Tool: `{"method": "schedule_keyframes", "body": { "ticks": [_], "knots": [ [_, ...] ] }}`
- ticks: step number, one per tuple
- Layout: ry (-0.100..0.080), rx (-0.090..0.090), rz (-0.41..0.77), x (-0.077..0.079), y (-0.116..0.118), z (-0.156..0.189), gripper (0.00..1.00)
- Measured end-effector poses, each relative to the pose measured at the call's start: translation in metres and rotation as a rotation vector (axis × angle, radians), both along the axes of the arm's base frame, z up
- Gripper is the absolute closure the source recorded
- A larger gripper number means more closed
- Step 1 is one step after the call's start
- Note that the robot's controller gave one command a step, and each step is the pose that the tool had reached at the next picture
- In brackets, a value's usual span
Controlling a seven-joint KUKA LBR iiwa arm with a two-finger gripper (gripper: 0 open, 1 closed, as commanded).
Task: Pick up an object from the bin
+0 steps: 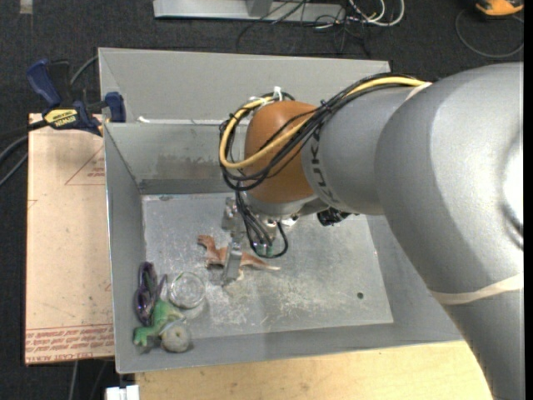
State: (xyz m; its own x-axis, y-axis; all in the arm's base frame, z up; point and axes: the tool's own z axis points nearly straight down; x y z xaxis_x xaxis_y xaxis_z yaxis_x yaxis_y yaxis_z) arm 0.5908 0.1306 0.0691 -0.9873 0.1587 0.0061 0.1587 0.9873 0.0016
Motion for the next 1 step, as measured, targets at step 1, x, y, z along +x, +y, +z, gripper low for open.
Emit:
{"method": "schedule_keyframes", "body": {
  "ticks": [1],
  "knots": [
    [-0.013, 0.000, 0.066, -0.0120, -0.0006, 0.0765, 0.00]
  ]
}}
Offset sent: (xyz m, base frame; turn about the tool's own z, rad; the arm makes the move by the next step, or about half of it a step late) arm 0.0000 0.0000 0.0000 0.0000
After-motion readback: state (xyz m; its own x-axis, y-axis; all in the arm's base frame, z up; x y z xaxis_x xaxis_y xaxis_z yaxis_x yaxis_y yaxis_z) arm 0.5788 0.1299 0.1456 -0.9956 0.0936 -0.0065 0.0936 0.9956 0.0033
